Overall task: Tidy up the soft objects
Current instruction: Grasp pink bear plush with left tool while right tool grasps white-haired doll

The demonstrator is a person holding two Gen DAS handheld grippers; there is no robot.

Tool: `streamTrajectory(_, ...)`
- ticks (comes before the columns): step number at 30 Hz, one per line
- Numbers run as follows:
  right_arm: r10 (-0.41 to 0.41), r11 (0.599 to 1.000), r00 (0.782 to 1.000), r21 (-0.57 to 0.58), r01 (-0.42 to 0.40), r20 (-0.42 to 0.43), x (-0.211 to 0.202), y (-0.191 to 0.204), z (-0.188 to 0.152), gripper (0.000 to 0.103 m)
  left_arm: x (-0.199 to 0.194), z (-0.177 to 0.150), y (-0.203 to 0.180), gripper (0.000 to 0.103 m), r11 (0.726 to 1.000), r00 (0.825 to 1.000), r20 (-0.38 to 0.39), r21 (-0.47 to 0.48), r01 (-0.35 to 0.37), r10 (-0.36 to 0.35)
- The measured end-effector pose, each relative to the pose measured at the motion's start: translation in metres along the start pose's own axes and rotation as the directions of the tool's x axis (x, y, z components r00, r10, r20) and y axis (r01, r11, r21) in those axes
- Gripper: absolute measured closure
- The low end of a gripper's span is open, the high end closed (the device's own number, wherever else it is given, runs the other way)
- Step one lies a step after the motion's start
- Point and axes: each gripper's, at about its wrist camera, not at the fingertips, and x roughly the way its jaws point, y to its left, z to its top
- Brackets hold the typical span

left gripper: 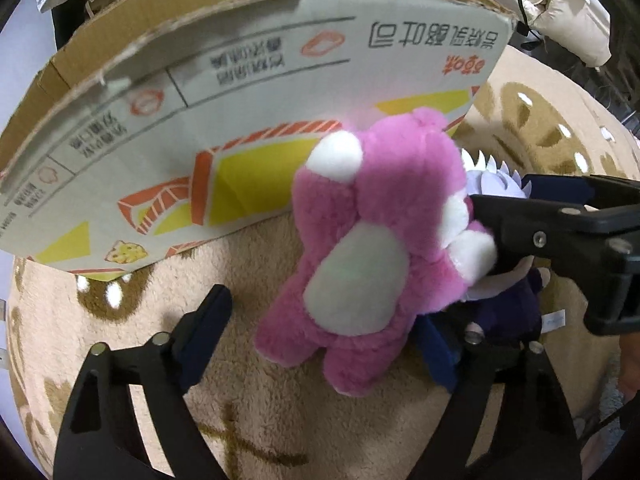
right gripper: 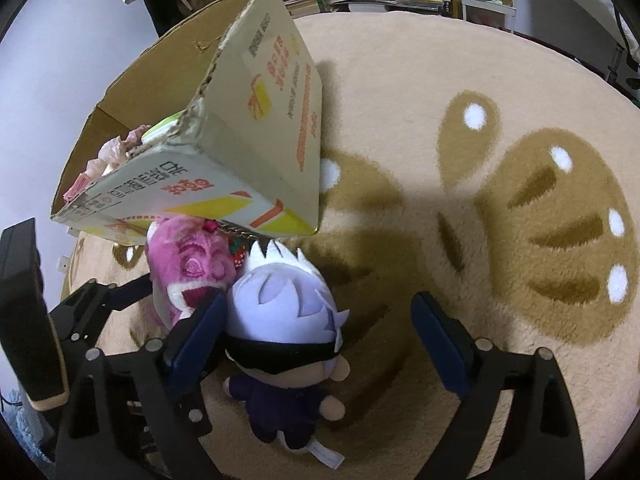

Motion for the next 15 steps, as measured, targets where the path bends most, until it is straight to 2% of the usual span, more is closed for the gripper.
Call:
streamTrajectory(5, 0.033, 0.999, 0.999, -0.011, -0.033, -0.008, 0.001, 0.007, -0.002, 0.023, 0.001, 0.000, -0.003, 0.032, 1.000, 1.000, 0.016, 0.004, 0.016, -0.016)
streamTrajectory(7, 0.040, 0.999, 0.999, -0.015, -0.040, -0.011, 0.002, 0.010, -0.003, 0.025, -0.001, -0.002, -0.006, 0.038, 1.000, 1.000, 0.021, 0.014, 0.016, -0.017)
streamTrajectory(12, 0.066, 0.997, 0.998, -0.026, -0.066, -0.023, 0.005, 0.016, -0.006, 0.031, -0.006, -0.003, -0.012, 0.043, 0.999, 1.000, 0.023, 0.033, -0.008, 0.007)
streamTrajectory(15, 0.105, 0.994, 0.994, -0.037, -0.107, -0.033, 0.007, 0.021, -0.008, 0.045, -0.008, -0.005, -0.013, 0.044, 1.000, 1.000, 0.017, 0.023, -0.018, 0.017)
